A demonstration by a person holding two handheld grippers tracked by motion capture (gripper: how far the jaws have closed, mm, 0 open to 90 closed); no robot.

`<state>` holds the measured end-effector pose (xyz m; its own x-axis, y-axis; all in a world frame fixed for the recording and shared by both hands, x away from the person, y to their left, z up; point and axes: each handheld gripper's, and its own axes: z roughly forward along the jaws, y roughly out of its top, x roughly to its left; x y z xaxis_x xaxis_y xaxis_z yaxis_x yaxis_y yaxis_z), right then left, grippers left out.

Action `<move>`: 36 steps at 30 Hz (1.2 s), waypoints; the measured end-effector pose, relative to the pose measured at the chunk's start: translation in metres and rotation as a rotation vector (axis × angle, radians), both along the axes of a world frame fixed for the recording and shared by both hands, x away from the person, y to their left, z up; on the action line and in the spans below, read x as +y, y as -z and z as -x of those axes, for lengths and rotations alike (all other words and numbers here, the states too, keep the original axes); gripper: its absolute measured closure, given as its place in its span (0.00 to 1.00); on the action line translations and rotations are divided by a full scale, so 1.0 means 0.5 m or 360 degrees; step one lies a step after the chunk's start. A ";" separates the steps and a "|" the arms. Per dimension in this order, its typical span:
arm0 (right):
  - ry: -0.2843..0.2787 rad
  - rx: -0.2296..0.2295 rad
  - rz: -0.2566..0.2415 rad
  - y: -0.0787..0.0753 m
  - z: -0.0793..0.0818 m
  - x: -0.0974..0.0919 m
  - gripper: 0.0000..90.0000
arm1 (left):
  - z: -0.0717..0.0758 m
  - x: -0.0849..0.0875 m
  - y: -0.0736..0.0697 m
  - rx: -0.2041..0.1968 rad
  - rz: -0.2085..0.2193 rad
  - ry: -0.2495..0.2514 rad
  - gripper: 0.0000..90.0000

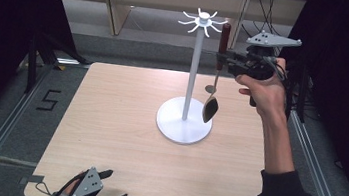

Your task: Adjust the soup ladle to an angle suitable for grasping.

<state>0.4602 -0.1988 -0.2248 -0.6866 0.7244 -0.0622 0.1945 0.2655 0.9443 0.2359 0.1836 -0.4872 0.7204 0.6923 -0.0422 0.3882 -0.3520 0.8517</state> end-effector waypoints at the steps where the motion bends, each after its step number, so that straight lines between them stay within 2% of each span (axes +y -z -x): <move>1: 0.0005 0.0014 -0.0004 0.001 0.000 0.004 0.82 | -0.001 0.001 0.000 -0.0008 -0.0007 0.0008 0.16; 2: 0.0001 0.0012 0.0006 0.001 -0.002 0.005 0.82 | -0.002 0.002 -0.001 -0.0016 -0.0015 0.0015 0.16; 3: -0.0001 0.0003 0.0009 0.002 -0.004 0.006 0.82 | 0.000 0.000 0.000 0.0006 0.0006 -0.0011 0.16; 5: 0.0001 0.0010 0.0004 0.003 -0.005 0.011 0.82 | -0.002 0.002 -0.002 -0.0028 -0.0033 0.0022 0.16; 15: 0.0016 0.0035 0.0010 0.002 -0.007 0.023 0.82 | -0.002 0.002 -0.002 -0.0026 -0.0027 0.0023 0.16; 17: 0.0015 0.0015 0.0022 0.003 -0.010 0.023 0.82 | -0.003 0.003 -0.001 -0.0030 -0.0039 0.0028 0.16; 25: 0.0000 0.0026 -0.0012 0.009 -0.012 0.029 0.81 | -0.002 0.002 -0.002 -0.0026 -0.0021 0.0024 0.16; 26: -0.0009 0.0003 -0.0009 0.011 -0.014 0.027 0.80 | -0.002 0.002 -0.001 -0.0026 -0.0025 0.0026 0.16; 27: -0.0020 0.0032 -0.0041 0.014 -0.012 0.027 0.76 | -0.002 0.002 -0.001 -0.0030 -0.0035 0.0025 0.16; 30: -0.0017 0.0020 -0.0089 0.021 -0.010 0.021 0.72 | -0.002 0.002 -0.002 -0.0025 -0.0025 0.0020 0.16; 36: 0.0000 0.0007 -0.0102 0.037 0.007 0.004 0.58 | -0.002 0.002 -0.001 -0.0023 -0.0028 0.0025 0.16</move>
<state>0.4566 -0.1970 -0.2434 -0.6867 0.7269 -0.0131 0.1984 0.2047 0.9585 0.2370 0.1844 -0.4868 0.7318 0.6813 -0.0196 0.3701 -0.3731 0.8508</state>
